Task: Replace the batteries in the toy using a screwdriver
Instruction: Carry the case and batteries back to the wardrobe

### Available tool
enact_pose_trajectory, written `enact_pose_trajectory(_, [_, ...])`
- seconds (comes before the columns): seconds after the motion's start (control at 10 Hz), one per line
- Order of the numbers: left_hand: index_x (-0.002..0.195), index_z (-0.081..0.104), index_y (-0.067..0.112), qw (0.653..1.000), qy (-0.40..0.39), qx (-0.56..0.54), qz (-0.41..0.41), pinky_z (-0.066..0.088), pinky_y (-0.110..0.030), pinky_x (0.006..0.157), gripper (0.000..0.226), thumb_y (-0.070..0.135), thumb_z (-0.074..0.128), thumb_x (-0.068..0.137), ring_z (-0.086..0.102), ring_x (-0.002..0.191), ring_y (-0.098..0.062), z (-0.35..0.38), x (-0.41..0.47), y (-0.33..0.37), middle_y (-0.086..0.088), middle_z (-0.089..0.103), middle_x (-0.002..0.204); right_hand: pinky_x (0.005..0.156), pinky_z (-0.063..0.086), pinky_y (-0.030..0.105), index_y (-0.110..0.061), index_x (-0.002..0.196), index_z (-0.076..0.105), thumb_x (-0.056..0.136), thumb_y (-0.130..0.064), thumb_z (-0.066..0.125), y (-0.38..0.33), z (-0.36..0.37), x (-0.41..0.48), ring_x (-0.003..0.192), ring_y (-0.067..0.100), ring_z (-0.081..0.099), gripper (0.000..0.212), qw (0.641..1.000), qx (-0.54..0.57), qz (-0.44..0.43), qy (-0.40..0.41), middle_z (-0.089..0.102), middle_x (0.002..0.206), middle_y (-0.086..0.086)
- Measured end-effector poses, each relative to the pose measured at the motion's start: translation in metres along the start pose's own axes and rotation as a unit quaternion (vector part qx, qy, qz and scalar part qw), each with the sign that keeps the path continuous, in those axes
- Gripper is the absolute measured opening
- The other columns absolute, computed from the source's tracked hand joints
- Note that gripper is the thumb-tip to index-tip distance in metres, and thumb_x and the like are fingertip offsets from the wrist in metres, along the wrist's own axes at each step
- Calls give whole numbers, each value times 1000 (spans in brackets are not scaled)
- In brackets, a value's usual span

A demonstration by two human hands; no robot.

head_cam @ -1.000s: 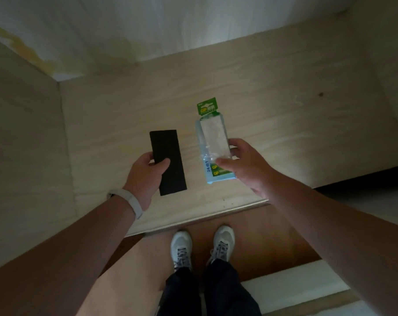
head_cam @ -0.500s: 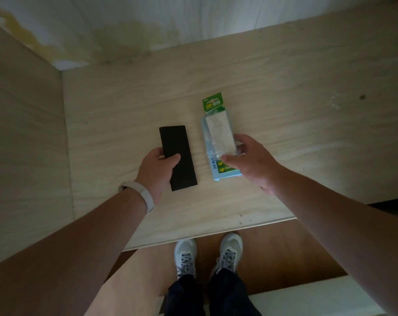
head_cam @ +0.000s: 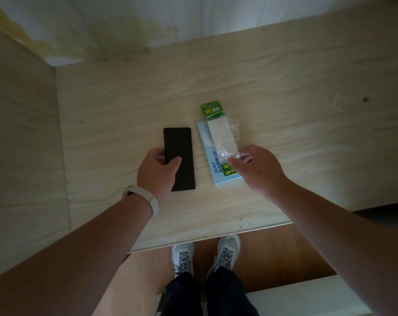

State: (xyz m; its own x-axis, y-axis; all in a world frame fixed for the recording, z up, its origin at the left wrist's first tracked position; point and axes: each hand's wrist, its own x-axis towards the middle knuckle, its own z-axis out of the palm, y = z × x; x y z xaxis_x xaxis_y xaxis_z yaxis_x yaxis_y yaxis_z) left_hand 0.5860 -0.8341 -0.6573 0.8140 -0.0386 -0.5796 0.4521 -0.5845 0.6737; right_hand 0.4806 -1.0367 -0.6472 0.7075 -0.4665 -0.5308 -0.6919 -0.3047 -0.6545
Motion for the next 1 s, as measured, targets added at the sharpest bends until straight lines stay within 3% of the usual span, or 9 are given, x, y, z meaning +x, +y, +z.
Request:
enact_pose_trajectory(0.1, [100, 55, 30, 999, 17, 40, 14, 60, -42, 78, 19, 33, 71, 91, 69, 90, -21, 2, -1, -3, 2, 69, 97, 79, 54, 36, -11, 97, 70, 86, -32, 74, 3, -3, -1, 85, 23, 67, 24, 999, 39, 9, -11, 71, 88, 5])
enact_pose_trajectory(0.2, [101, 54, 26, 997, 37, 58, 21, 59, -40, 74, 21, 35, 71, 91, 69, 88, -22, 6, -2, -4, 1, 68, 97, 83, 56, 53, -7, 94, 69, 85, -24, 75, 5, -8, -3, 87, 33, 69, 21, 994, 110, 23, -11, 72, 87, 12])
enact_pose_trajectory(0.4, [102, 54, 22, 994, 60, 91, 25, 56, -37, 70, 26, 36, 71, 89, 65, 83, -21, 10, 0, -6, 1, 64, 92, 79, 59, 52, -23, 82, 59, 86, -14, 74, 15, -27, -4, 68, 15, 59, 18, 982, 179, 31, 58, 58, 73, 0])
enact_pose_trajectory(0.5, [103, 53, 23, 993, 57, 99, 21, 52, -32, 63, 28, 37, 72, 89, 63, 80, -18, 9, 2, -4, 5, 61, 88, 78, 58, 54, -26, 82, 57, 86, -16, 74, 26, -38, -1, 67, 14, 58, 20, 988, 140, 25, 69, 58, 71, -3])
enact_pose_trajectory(0.6, [106, 53, 23, 993, 54, 104, 16, 57, -37, 70, 27, 35, 71, 89, 63, 82, -18, 8, 1, -3, 6, 61, 89, 79, 56, 48, -25, 86, 56, 85, -24, 76, 38, -40, 3, 76, 20, 64, 19, 995, 65, 24, 68, 60, 75, -8])
enact_pose_trajectory(0.7, [107, 54, 22, 991, 61, 113, 30, 49, -30, 62, 24, 26, 70, 89, 63, 80, -17, 6, 0, -2, 7, 61, 87, 67, 44, 30, -24, 93, 57, 86, -36, 71, 45, -37, 6, 82, 20, 64, 20, 995, -61, -4, 81, 61, 77, -11])
enact_pose_trajectory(0.8, [113, 57, 17, 990, 50, 126, 46, 46, -29, 61, 27, 22, 67, 89, 64, 79, -19, 1, -6, 1, 0, 65, 88, 69, 38, 28, -16, 103, 62, 88, -38, 67, 45, -33, 5, 83, 21, 61, 27, 987, -124, -25, 100, 62, 82, -4])
enact_pose_trajectory(1.0, [117, 59, 18, 976, 59, 171, 124, 33, -15, 61, 27, 21, 66, 92, 56, 82, -10, -20, -30, 17, -5, 57, 117, 74, 42, 30, -13, 115, 59, 93, -39, 57, 26, -45, -8, 90, 20, 58, 34, 983, -157, -36, 93, 64, 104, 5])
